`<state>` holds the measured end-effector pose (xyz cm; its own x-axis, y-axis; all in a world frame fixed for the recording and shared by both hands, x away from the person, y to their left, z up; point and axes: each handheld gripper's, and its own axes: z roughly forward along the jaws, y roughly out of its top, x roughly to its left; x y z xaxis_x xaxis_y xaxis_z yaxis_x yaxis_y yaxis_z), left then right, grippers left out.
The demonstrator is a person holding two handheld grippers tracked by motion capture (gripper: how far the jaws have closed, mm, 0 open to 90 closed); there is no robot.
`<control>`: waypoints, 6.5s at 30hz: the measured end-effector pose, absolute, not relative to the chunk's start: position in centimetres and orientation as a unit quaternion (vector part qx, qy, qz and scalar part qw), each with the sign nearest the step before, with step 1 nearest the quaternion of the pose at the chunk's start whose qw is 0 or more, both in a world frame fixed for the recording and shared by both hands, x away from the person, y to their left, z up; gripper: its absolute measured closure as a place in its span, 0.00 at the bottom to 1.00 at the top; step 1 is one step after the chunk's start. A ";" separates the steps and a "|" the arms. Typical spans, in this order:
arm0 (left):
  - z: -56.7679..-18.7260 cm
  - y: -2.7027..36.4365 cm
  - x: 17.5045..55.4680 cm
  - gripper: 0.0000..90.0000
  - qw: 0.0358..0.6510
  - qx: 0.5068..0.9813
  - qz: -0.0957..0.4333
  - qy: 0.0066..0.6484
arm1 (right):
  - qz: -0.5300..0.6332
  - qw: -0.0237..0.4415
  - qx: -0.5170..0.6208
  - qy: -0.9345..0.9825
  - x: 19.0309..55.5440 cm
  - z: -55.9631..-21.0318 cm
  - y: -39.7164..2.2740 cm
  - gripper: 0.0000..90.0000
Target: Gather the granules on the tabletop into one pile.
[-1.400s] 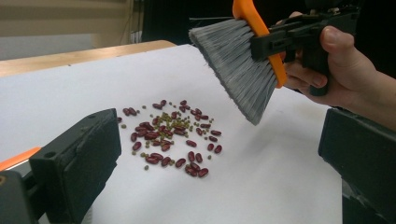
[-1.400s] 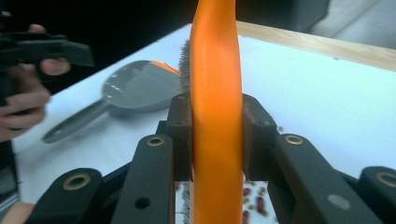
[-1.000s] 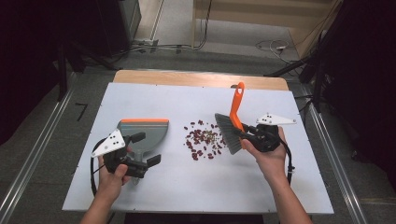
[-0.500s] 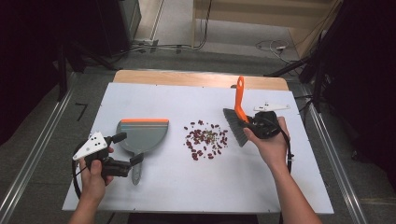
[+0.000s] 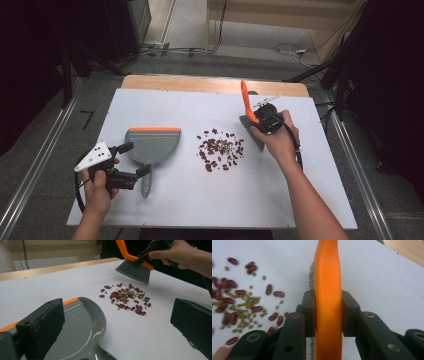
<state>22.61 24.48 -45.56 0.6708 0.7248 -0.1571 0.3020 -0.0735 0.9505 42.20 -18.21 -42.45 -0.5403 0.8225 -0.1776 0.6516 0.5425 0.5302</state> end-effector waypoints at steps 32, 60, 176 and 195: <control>-45.6 23.8 22.8 0.00 0.580 0.709 0.181 0.359 | 0.153 0.200 0.367 0.896 39.4 -43.8 -11.8 0.77; -45.8 24.2 22.6 0.00 0.576 0.709 0.180 0.364 | 0.231 0.163 0.344 0.895 37.8 -40.8 -12.5 0.77; -45.8 24.6 22.4 0.00 0.573 0.707 0.188 0.370 | 0.273 0.013 0.527 0.805 42.5 -44.9 -13.9 0.76; -46.0 24.6 22.5 0.00 0.572 0.709 0.184 0.369 | 0.336 -0.011 0.537 0.774 41.9 -43.3 -15.3 0.76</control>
<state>22.51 24.59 -45.99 0.6597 0.7338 -0.1620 0.3132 -0.0726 0.9469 41.89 -15.28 -43.29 -0.4237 0.8231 0.3781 0.8382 0.1980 0.5081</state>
